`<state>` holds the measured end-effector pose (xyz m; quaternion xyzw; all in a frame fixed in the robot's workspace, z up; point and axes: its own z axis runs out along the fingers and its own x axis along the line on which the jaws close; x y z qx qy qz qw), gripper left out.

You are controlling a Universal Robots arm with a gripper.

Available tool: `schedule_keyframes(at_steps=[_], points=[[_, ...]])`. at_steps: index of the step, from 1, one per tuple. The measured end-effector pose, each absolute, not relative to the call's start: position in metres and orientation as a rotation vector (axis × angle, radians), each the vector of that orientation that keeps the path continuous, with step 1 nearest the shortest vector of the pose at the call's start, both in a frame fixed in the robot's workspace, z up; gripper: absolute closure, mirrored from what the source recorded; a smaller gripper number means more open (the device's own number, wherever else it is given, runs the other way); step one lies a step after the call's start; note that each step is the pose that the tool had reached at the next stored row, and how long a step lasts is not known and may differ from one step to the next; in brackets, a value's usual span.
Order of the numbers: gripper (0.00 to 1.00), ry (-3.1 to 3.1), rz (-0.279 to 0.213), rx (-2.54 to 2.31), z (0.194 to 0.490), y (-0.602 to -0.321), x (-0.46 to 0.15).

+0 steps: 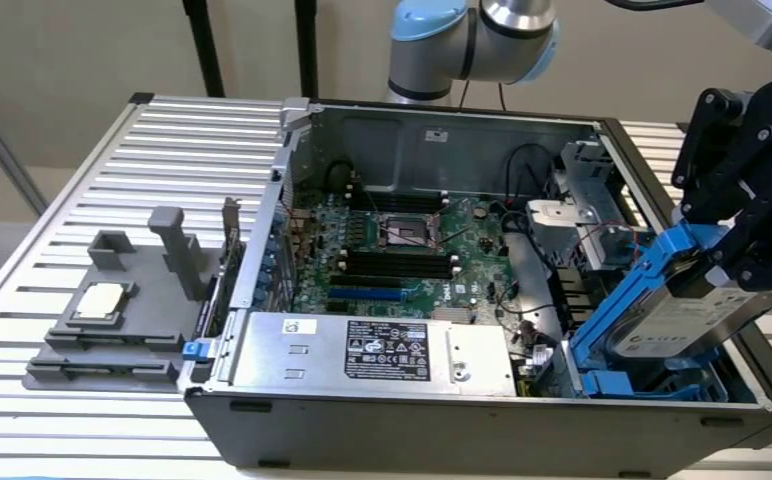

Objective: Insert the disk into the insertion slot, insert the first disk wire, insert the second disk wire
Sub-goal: 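Insert the disk into the insertion slot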

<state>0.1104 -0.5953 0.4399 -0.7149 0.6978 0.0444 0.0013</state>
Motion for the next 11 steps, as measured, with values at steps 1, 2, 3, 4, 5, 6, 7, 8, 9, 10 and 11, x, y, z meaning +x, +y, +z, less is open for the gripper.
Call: schedule_keyframes(at_steps=[1,2,3,4,5,6,7,8,9,10,11], points=[[0.68,2.190,0.140,-2.244,0.4397,-0.5953,0.1104],[0.68,2.190,0.141,-2.244,0.4395,-0.5952,0.1104],[0.68,2.189,0.142,-2.243,0.4392,-0.5952,0.1104],[0.68,2.188,0.143,-2.242,0.4386,-0.5951,0.1104],[0.68,2.188,0.144,-2.242,0.4381,-0.5951,0.1104],[0.68,2.187,0.145,-2.241,0.4376,-0.5951,0.1104],[0.68,2.187,0.146,-2.241,0.4370,-0.5952,0.1104],[0.68,2.187,0.146,-2.241,0.4367,-0.5952,0.1104],[0.68,2.187,0.147,-2.241,0.4364,-0.5952,0.1104],[0.68,2.186,0.147,-2.241,0.4360,-0.5952,0.1104],[0.68,2.186,0.147,-2.241,0.4355,-0.5952,0.1104]])
